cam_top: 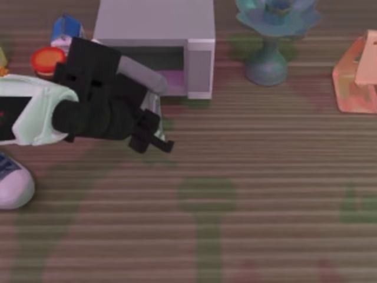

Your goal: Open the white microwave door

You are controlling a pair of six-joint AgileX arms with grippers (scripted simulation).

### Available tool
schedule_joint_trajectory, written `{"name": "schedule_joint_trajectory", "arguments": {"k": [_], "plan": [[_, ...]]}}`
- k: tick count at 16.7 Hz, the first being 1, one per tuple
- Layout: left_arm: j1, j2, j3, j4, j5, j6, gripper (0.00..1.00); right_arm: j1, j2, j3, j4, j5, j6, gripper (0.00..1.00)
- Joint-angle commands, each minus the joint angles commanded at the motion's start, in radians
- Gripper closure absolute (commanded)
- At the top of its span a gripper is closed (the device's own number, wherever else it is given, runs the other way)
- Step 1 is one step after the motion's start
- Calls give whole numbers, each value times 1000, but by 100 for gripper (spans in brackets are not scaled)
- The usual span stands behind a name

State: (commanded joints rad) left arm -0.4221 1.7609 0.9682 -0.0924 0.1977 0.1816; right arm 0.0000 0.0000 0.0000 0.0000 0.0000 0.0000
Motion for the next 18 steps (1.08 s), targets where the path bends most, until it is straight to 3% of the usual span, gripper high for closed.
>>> {"name": "schedule_joint_trajectory", "arguments": {"k": [7, 18], "plan": [[40, -19, -17, -13, 53, 80, 100, 0, 0, 0, 0, 0, 0, 0], [40, -19, -17, -14, 53, 80, 100, 0, 0, 0, 0, 0, 0, 0]]}}
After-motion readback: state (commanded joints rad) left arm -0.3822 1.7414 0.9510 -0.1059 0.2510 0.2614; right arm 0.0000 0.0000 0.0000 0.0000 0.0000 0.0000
